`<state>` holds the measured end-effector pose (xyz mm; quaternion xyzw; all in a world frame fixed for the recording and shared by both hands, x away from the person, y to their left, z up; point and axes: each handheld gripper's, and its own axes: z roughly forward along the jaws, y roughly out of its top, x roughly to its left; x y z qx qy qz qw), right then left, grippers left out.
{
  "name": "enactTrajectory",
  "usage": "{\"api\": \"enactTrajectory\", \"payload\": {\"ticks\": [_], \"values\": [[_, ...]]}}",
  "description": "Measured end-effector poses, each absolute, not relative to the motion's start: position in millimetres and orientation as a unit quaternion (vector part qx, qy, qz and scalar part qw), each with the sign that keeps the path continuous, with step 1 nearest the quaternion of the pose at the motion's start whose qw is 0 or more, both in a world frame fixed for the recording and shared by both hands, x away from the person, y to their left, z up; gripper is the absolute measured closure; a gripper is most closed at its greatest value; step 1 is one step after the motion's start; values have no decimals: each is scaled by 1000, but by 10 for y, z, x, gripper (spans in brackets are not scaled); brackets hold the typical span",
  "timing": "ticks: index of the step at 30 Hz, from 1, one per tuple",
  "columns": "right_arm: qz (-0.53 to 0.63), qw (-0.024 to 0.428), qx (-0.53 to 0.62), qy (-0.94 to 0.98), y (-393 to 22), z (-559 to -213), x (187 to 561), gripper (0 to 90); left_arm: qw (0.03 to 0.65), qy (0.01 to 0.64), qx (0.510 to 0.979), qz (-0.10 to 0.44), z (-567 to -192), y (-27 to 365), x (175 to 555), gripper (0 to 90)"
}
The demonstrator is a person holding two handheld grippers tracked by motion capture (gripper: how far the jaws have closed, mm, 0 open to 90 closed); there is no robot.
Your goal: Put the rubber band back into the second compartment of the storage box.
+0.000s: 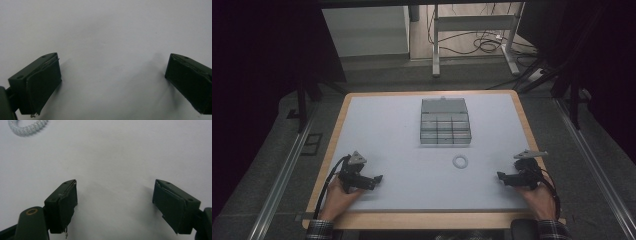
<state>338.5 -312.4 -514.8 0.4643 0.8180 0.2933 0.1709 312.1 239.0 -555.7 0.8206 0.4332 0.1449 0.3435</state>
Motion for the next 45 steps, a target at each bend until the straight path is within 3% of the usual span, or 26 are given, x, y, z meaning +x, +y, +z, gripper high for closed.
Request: {"api": "enactTrajectory", "payload": {"ticks": [34, 45], "values": [[338, 156, 433, 821, -2926, -4959, 3314, 200, 344, 433, 820, 145, -5558, 2389, 3120, 3], [351, 148, 430, 819, -2852, -4880, 3339, 245, 343, 433, 821, 145, -5557, 2390, 3120, 3]]}}
